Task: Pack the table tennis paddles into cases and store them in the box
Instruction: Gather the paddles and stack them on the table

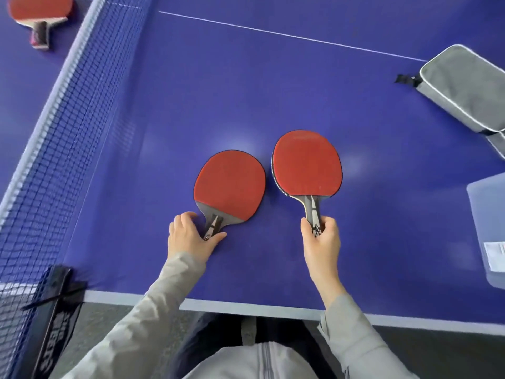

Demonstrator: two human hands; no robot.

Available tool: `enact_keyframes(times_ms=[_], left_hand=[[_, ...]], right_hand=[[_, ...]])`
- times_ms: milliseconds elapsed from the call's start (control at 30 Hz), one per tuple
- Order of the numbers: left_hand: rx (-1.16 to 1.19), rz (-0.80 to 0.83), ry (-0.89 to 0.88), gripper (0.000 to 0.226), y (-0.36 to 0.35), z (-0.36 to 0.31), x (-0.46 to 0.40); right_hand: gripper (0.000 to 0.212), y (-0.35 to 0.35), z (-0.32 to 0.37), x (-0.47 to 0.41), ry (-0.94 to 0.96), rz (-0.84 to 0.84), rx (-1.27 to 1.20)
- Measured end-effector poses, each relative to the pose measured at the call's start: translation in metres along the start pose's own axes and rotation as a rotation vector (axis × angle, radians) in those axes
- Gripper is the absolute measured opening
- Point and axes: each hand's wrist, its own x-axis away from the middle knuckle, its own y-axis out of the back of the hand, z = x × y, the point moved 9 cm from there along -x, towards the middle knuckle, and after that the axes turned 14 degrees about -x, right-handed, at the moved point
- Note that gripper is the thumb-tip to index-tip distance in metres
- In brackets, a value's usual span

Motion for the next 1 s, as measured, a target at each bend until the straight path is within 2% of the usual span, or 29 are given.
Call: enact_keyframes(times_ms=[167, 300, 367, 467, 533, 600, 633, 700, 733, 1000], left_hand=[[-0.064, 0.073, -0.014, 0.036, -0.003, -0.009, 0.000], [-0.044, 0.155, 0.014, 0.028, -0.004, -0.014, -0.001], [0.170, 0.257, 0.051, 0.023, -0.015, -0.014, 0.003], [0.631, 0.447, 0.045, 0.016, -0.033, -0.026, 0.015], [0.816, 0.545, 0.014, 0.012, -0.039, -0.039, 0.025], [0.906, 0.599, 0.005, 0.004, -0.045, -0.046, 0.035], [0.920, 0.606, 0.006, 0.009, -0.048, -0.048, 0.039], [0.902, 0.594, 0.022, 0.038, -0.053, -0.048, 0.045], [0.875, 0.576, 0.021, 0.043, -0.054, -0.047, 0.049], [0.788, 0.490, 0.016, 0.026, -0.069, -0.034, 0.054]], right_hand=[[0.018, -0.002, -0.012, 0.032, -0.015, -0.016, 0.014], [0.018, -0.004, -0.018, 0.050, -0.031, -0.007, 0.005], [0.018, -0.007, -0.017, 0.056, -0.028, 0.005, -0.002], [0.018, -0.011, -0.014, 0.063, -0.010, 0.020, -0.015], [0.018, -0.015, -0.013, 0.065, -0.001, 0.030, -0.022], [0.018, -0.021, -0.012, 0.068, 0.006, 0.041, -0.025], [0.018, -0.024, -0.010, 0.069, 0.009, 0.043, -0.030], [0.018, -0.030, -0.009, 0.073, 0.015, 0.047, -0.039], [0.018, -0.034, -0.009, 0.075, 0.017, 0.050, -0.040], [0.021, -0.067, -0.016, 0.091, 0.003, 0.073, -0.051]])
